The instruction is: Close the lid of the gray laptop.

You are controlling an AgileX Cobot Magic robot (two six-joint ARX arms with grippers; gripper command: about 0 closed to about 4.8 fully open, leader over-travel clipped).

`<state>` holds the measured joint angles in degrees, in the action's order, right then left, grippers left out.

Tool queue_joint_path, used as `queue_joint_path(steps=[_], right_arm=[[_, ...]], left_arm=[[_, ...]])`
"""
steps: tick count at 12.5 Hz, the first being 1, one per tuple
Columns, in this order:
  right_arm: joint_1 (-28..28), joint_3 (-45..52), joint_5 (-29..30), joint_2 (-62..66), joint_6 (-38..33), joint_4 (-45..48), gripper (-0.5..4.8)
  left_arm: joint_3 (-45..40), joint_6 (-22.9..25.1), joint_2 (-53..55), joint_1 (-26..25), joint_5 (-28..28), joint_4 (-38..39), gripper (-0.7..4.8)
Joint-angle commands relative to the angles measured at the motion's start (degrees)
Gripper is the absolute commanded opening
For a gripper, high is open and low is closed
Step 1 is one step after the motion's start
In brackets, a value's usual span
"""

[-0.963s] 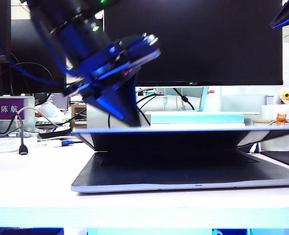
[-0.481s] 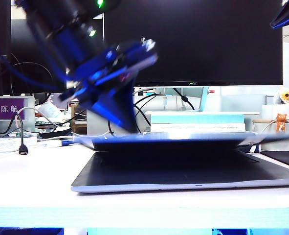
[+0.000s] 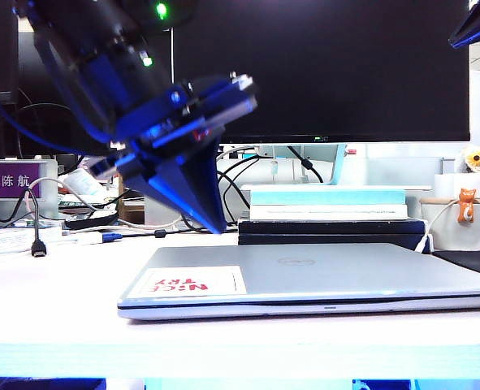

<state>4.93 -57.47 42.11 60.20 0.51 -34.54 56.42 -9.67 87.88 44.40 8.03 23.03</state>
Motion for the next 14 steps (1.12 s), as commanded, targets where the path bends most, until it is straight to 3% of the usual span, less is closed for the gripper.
queue_joint_path(steps=[1,3,4,5,7,8,10,11,14], right_arm=[[0.0,-0.2,0.5,-0.2,0.2,0.4,-0.06],[0.0,-0.2,0.4,-0.3,0.2,0.3,-0.06],[0.0,-0.2,0.5,-0.3,0.2,-0.7,-0.06],[0.0,-0.2,0.4,-1.1,0.2,-1.7,-0.06],[0.0,-0.2,0.4,-3.9,0.2,-1.6,-0.06],[0.1,-0.2,-0.1,-7.1,0.0,-2.0,-0.06],[0.1,-0.2,-0.6,-14.1,-0.3,-4.4,-0.06],[0.1,-0.2,-4.3,-18.3,-0.2,-5.7,-0.06],[0.1,-0.2,-7.8,-23.8,-0.2,-5.9,-0.06]], left_arm=[[0.2,4.4,-13.3,-2.7,-5.6,-0.8,-0.05],[0.2,8.3,-24.1,-11.0,-5.7,5.4,-0.05],[0.2,12.5,-30.8,-18.8,-4.6,7.7,-0.05],[0.1,13.8,-37.0,-28.9,2.3,7.8,-0.05],[-1.4,15.8,-40.8,-34.7,3.2,7.5,-0.05],[-4.5,15.6,-43.6,-38.6,8.0,6.9,-0.05],[-12.7,12.7,-49.7,-42.5,9.8,3.8,-0.05],[-15.3,12.4,-52.4,-42.5,9.0,2.9,-0.05],[-17.0,11.2,-55.6,-42.5,8.7,2.6,-0.05]])
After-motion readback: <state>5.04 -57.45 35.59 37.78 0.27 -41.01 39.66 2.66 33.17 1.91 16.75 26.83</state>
